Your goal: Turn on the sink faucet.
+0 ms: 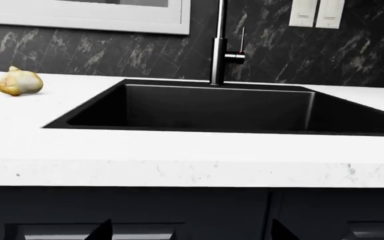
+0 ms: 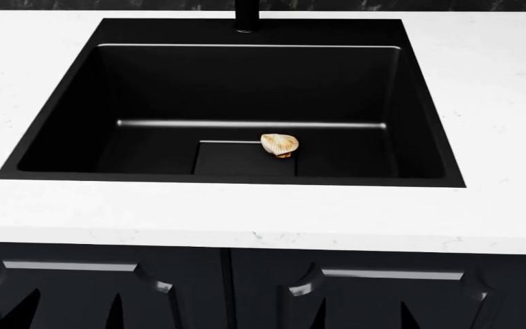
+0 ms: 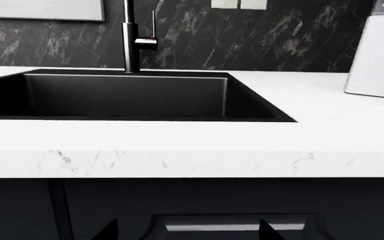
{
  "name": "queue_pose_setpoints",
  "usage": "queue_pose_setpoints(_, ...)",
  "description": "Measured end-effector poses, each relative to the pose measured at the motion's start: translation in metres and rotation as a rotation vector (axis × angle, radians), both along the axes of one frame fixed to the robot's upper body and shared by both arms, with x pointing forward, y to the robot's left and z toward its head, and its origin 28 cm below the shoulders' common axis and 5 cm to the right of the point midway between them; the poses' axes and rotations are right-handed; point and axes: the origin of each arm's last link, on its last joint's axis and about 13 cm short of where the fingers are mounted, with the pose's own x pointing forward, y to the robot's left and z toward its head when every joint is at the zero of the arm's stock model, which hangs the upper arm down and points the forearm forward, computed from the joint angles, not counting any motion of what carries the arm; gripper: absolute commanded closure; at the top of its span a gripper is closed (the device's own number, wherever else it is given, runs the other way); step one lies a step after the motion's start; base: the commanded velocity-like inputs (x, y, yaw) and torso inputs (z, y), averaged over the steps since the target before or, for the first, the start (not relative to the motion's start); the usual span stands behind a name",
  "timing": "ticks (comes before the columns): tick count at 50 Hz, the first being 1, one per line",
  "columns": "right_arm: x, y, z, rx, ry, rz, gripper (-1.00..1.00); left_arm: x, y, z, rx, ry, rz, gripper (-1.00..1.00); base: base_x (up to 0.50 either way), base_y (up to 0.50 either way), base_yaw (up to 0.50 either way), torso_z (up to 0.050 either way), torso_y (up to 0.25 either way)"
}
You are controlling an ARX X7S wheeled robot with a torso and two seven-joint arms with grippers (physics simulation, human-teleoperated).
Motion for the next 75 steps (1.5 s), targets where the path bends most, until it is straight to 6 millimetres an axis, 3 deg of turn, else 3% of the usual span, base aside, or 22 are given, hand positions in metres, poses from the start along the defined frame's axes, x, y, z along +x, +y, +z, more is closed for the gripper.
queue_pose_setpoints(5,0.012,-0.008,0.032,-0.004,-0.050,0.003,-1.00,0.014,0.001,0.038,-0.013,-0.050,-0.023,-1.00,0.00,0.00,0.00,0.000,0.000)
queue_pose_setpoints(13,0.042,-0.024,0.102,-0.081,-0.143,0.047,-1.00,0.044,0.006,0.105,0.017,-0.113,-0.086,-1.00,0.00,0.00,0.00,0.000,0.000)
queue_pose_setpoints(22,0.104,-0.044,0.166,-0.135,-0.156,0.112,-1.00,0.107,0.012,0.160,0.087,-0.128,-0.114,-1.00,0.00,0.00,0.00,0.000,0.000)
queue_pose_setpoints(30,0.148,-0.059,0.203,-0.169,-0.129,0.133,-1.00,0.163,0.020,0.195,0.124,-0.111,-0.087,-1.00,0.00,0.00,0.00,0.000,0.000)
queue_pose_setpoints(37,0.163,-0.069,0.219,-0.183,-0.091,0.144,-1.00,0.190,0.030,0.212,0.147,-0.078,-0.053,-1.00,0.00,0.00,0.00,0.000,0.000)
queue_pose_setpoints(47,0.170,-0.076,0.231,-0.215,-0.055,0.168,-1.00,0.206,0.039,0.220,0.183,-0.034,-0.033,-1.00,0.16,0.00,0.00,0.000,0.000)
queue_pose_setpoints(75,0.176,-0.081,0.230,-0.222,-0.018,0.199,-1.00,0.211,0.053,0.222,0.215,0.011,-0.009,-1.00,0.35,0.00,0.00,0.000,0.000)
